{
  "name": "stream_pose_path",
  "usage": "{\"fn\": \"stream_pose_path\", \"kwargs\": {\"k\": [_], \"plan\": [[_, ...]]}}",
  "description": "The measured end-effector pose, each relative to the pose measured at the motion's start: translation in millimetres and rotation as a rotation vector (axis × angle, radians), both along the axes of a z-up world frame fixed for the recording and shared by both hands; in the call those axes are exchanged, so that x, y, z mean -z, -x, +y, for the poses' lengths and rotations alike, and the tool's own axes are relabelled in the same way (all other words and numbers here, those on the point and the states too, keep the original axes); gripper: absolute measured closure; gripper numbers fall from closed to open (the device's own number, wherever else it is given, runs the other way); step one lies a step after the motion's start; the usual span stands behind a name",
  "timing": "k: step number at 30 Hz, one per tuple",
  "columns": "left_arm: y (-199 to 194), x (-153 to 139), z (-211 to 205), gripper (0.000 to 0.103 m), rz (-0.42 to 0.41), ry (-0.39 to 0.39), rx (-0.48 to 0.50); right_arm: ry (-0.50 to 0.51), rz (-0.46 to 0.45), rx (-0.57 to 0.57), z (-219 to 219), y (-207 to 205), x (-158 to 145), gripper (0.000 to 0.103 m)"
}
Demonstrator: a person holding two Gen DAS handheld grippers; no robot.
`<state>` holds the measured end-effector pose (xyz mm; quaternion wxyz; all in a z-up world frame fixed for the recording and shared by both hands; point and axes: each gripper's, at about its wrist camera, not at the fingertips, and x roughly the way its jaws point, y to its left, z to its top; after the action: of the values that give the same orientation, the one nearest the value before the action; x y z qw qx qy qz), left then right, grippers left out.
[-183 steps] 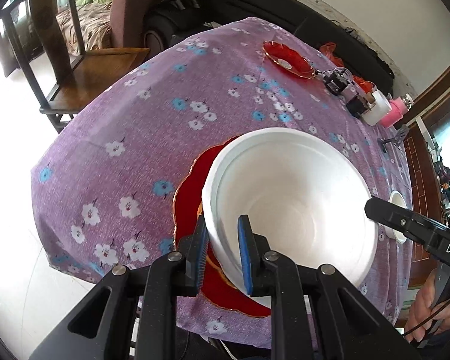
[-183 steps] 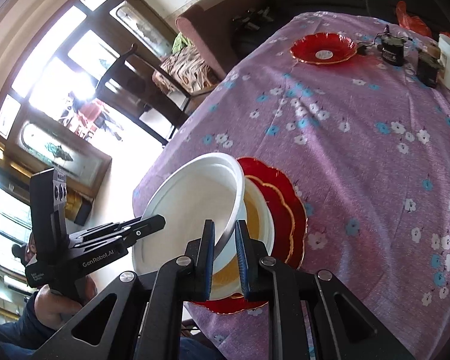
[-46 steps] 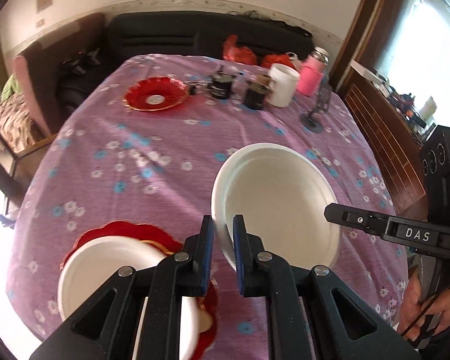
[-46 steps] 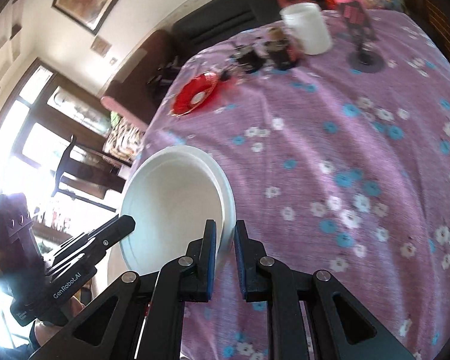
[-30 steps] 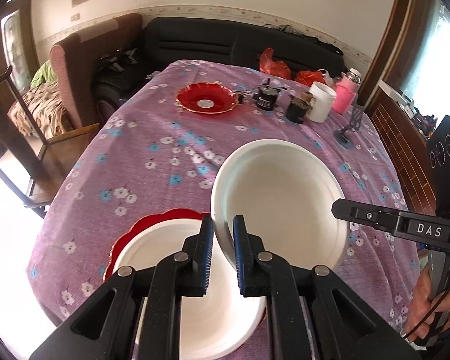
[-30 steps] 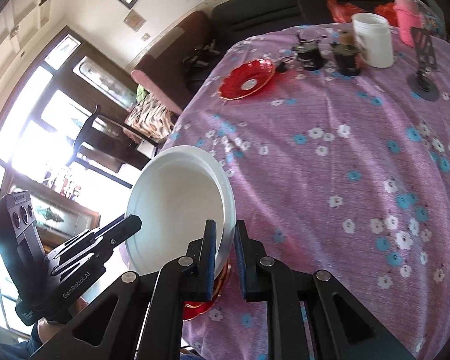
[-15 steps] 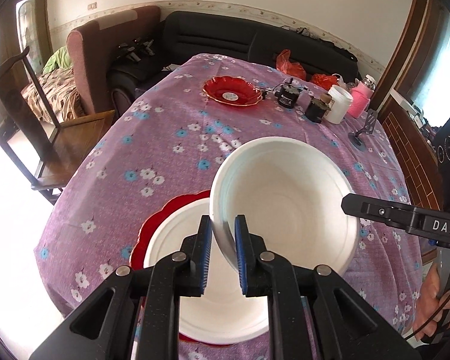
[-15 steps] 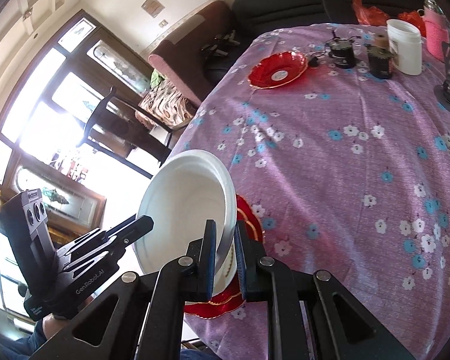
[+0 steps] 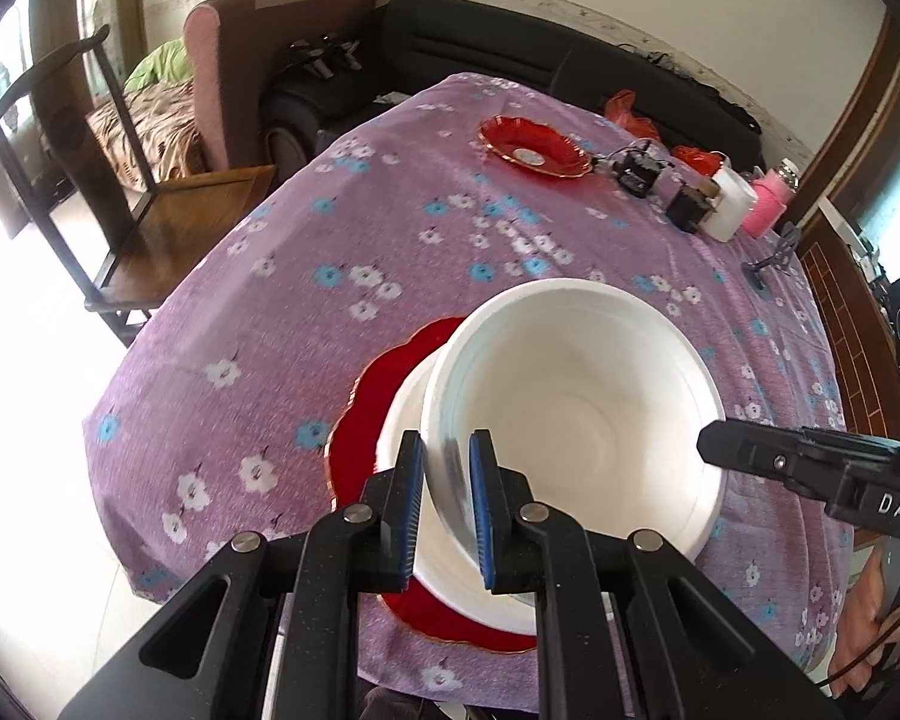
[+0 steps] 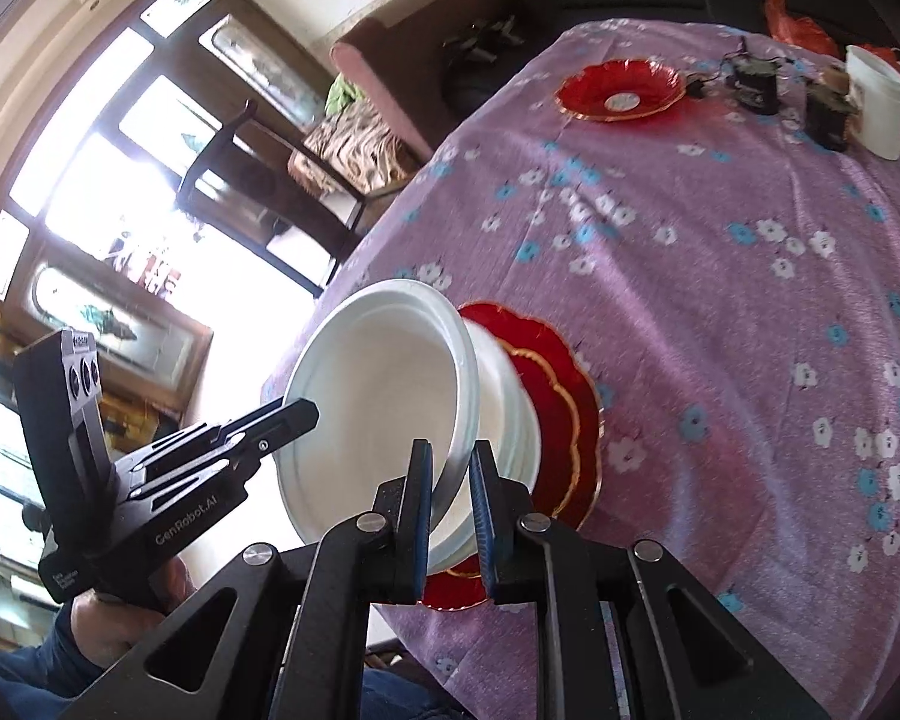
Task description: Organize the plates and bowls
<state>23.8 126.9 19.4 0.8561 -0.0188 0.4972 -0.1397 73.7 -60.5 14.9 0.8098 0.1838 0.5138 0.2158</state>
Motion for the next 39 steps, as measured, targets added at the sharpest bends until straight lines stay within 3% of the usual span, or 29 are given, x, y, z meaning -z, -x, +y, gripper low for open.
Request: {"fn": "stream_pose_path", "kwargs": {"k": [15,32,34,38,39], "plan": [[-2,10,6,0.087,0.029,-0.009,-0.016,-0.005,0.078,-0.035,12,-8,24,0.086],[-2,11,7,0.083,0.034,-0.018,-0.031,-0.001,0.077,-0.073,20,-4,25,0.085],[-2,11,7,0.083,0.034,-0.016,-0.03,-0.002,0.077,-0.079,21,-4,25,0.081],[-1,10,4,0.083,0.028,-0.02,-0.022,0.009,0.061,-0.107,27,-1,21,0.06],[-1,10,4,0.083,0.027,-0.022,-0.023,0.018,0.052,-0.112,29,0,19,0.059]]}}
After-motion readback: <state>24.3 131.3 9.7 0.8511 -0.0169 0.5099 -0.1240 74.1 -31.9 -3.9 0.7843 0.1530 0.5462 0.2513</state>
